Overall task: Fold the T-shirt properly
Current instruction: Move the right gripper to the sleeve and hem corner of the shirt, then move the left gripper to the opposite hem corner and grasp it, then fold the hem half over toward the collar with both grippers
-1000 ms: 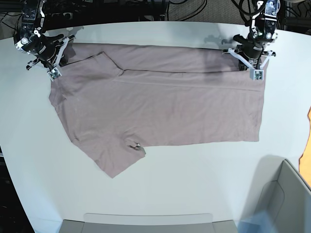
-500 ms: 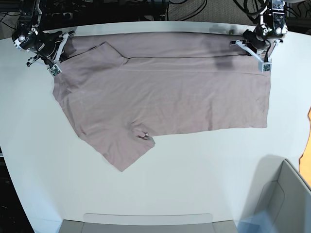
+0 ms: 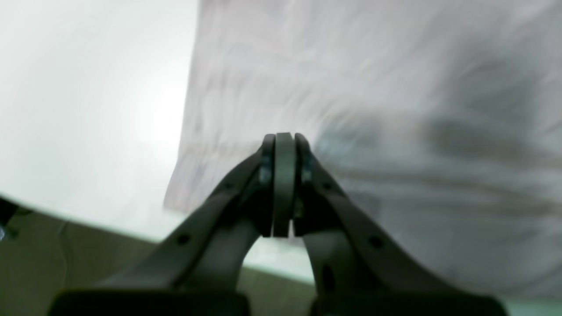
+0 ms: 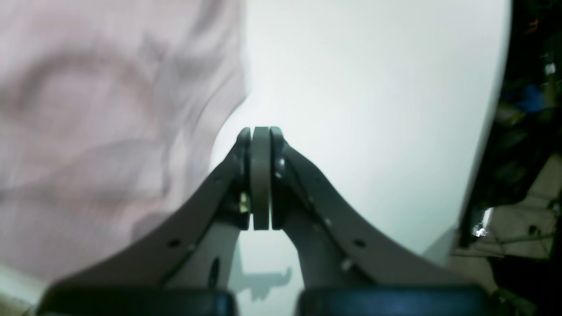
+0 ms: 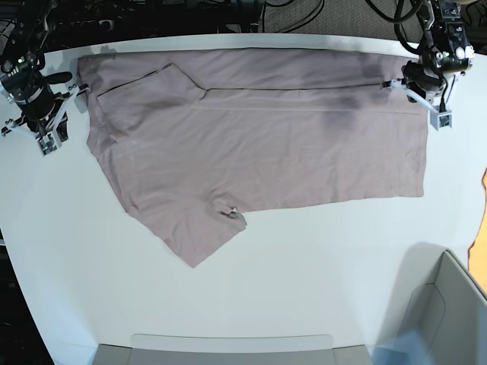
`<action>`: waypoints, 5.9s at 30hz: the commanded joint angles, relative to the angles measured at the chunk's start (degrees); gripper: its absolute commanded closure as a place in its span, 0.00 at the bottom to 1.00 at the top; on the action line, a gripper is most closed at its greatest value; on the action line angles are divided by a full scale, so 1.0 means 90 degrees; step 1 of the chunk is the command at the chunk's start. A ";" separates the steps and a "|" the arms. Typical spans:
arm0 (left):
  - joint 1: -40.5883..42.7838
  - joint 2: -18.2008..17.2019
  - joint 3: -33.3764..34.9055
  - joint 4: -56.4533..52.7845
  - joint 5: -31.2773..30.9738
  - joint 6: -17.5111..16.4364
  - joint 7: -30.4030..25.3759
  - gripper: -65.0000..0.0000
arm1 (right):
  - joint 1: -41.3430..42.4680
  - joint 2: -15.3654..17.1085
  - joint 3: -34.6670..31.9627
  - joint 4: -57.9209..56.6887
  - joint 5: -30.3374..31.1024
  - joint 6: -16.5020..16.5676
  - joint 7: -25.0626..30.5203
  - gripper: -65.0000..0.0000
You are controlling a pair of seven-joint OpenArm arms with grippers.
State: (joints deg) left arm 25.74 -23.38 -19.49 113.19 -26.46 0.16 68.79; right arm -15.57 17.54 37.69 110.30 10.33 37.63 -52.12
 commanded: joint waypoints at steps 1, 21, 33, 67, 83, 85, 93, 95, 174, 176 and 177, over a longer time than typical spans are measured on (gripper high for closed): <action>-0.0120 -0.0084 -0.0047 0.0108 0.0034 0.0016 -0.0079 1.00 | 0.0504 0.0127 -0.0198 -0.0090 0.0020 0.0015 0.0150 1.00; -0.0530 0.0404 -0.0067 0.0098 0.0034 0.0006 -0.0069 1.00 | 0.2497 -0.0049 -0.2435 -0.3919 -0.1983 -0.0220 0.0863 1.00; -0.0549 0.0414 -0.0038 0.0020 0.0034 0.0006 -0.0079 1.00 | 0.2751 0.0215 -0.2269 -0.2873 -0.0430 -0.0200 0.0697 0.79; -0.1819 0.0414 -0.0018 -0.0352 0.0004 -0.0013 -0.0147 0.94 | 0.5428 -0.0147 -0.4427 -0.8627 -0.0332 -0.0269 0.3266 0.69; -0.5111 -0.1491 0.2102 -0.5753 -0.1539 -0.0668 -0.1485 0.76 | 0.5379 -0.0098 -0.4476 -0.8637 -0.0332 -0.0269 0.3256 0.69; -0.5346 -0.1491 0.2229 -0.6183 -0.1539 -0.0658 -0.1622 0.76 | 0.5379 -0.0108 -0.4476 -0.8637 -0.0332 -0.0269 0.3256 0.69; -0.5736 -0.1227 0.2678 -0.7258 -0.1490 -0.0658 -0.2032 0.76 | 0.5379 -0.0127 -0.4476 -0.8646 -0.0332 -0.0269 0.3256 0.69; -0.5775 -0.1227 0.2942 -0.7404 -0.1519 -0.0658 -0.2179 0.76 | 0.5379 -0.0117 -0.4466 -0.8637 -0.0332 -0.0269 0.3256 0.69; -0.1761 -0.1041 -0.0272 -0.2364 -0.1529 -0.1273 -0.0792 1.00 | 0.0671 -0.0283 -0.2093 0.0809 -0.0303 0.0264 -0.1257 1.00; -0.1614 -0.1041 -0.0282 -0.2149 -0.1529 -0.1273 -0.0792 1.00 | 0.0671 -0.0313 -0.1897 0.0829 -0.0303 0.0264 -0.1599 1.00; -0.1536 -0.1041 -0.0292 -0.2002 -0.1529 -0.1273 -0.0792 1.00 | 0.0661 -0.0352 -0.1780 0.0838 -0.0303 0.0264 -0.1716 1.00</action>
State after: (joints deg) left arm 12.51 -31.42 -21.32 94.04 -40.16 -11.42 62.89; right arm -10.31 13.76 21.26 116.64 7.92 39.33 -67.77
